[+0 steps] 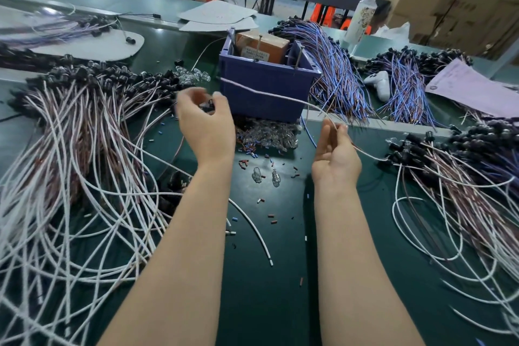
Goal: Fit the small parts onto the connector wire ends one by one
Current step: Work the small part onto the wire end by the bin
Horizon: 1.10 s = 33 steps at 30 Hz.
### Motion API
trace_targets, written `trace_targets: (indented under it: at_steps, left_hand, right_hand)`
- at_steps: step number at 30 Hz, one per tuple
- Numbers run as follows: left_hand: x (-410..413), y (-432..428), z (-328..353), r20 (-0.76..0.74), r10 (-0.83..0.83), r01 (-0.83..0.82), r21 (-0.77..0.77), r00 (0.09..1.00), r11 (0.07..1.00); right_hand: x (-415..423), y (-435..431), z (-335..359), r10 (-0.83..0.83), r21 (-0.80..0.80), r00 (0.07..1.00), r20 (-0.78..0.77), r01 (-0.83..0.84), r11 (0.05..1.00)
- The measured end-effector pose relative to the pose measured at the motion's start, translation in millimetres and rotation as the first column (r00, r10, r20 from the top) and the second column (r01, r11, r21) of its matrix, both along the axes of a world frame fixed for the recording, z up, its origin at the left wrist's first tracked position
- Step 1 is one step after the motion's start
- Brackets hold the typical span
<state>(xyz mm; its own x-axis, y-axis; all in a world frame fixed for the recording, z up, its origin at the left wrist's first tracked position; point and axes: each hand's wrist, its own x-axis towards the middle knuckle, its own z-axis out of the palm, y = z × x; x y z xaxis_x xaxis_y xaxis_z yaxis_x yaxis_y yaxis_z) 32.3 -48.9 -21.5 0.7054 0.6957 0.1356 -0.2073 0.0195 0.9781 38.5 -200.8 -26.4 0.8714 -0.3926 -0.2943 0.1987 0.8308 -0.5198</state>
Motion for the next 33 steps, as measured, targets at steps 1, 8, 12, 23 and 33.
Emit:
trace_targets:
  at_steps: [1,8,12,23,33]
  left_hand:
    - [-2,-2,1,-0.039,-0.11,0.112,0.052,0.993,0.992]
    - [-10,-34,3,-0.162,-0.733,0.722,-0.133,0.661,0.68]
    - [-7,-31,1,-0.052,-0.676,0.661,-0.164,0.735,0.732]
    - [7,-11,-3,-0.066,-0.458,0.429,-0.257,0.886,0.866]
    - [7,-11,-2,-0.049,-0.417,0.407,-0.146,0.908,0.902]
  right_hand:
    - [0,1,0,0.022,0.018,1.0,0.009,-0.022,1.0]
    - [-1,21,0,0.26,-0.324,0.965,-0.042,-0.26,0.91]
    - [-4,28,2,0.326,-0.513,0.937,-0.121,-0.34,0.788]
    - [-27,14,50,0.484,-0.923,0.871,-0.089,-0.255,0.289]
    - [-16,30,26,0.386,-0.922,0.845,-0.369,-0.281,-0.265]
